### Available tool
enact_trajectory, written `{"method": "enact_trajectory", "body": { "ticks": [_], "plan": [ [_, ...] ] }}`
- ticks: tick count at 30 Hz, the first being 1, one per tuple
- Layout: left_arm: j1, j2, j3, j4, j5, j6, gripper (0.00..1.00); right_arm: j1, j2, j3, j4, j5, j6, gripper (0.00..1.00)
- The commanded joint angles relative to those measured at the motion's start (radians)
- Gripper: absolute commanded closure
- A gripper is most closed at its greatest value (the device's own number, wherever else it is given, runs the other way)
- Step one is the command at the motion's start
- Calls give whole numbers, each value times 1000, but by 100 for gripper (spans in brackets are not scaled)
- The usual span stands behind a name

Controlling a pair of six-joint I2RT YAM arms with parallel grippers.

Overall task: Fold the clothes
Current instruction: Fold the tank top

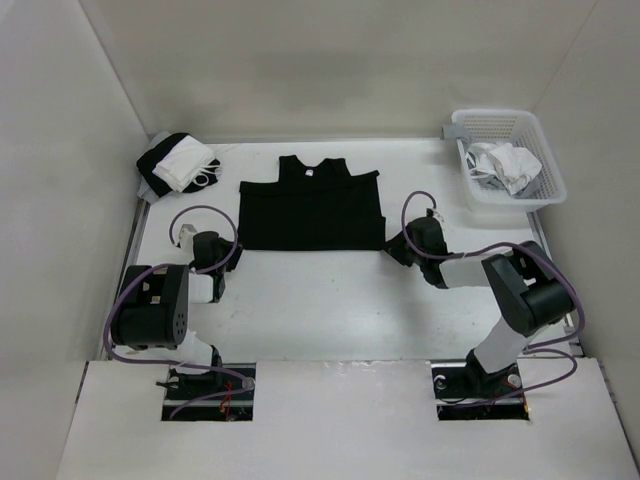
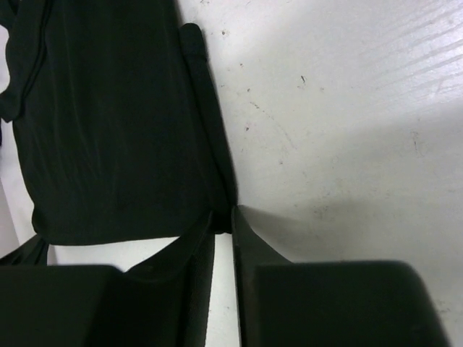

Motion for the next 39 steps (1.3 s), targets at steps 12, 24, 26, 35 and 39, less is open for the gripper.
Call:
{"method": "enact_trajectory", "body": {
  "ticks": [12, 24, 26, 35, 39],
  "plan": [
    [-19, -321, 4, -103, -3, 40, 100, 33, -170, -48, 86, 83, -28, 100],
    [-114, -1117, 295, -793, -32, 204, 100, 344, -1091, 84, -629, 440, -255, 100],
    [-124, -1180, 372, -878, -35, 217, 100, 453, -1165, 177, -748, 541, -278, 100],
    [-127, -1264, 515, -1077, -47, 244, 100, 914, -1160, 354, -888, 894, -295, 100],
    [-125, -1198, 387, -1024, -50, 232, 100, 717, -1065, 304, -830, 742, -307, 100]
  ]
}}
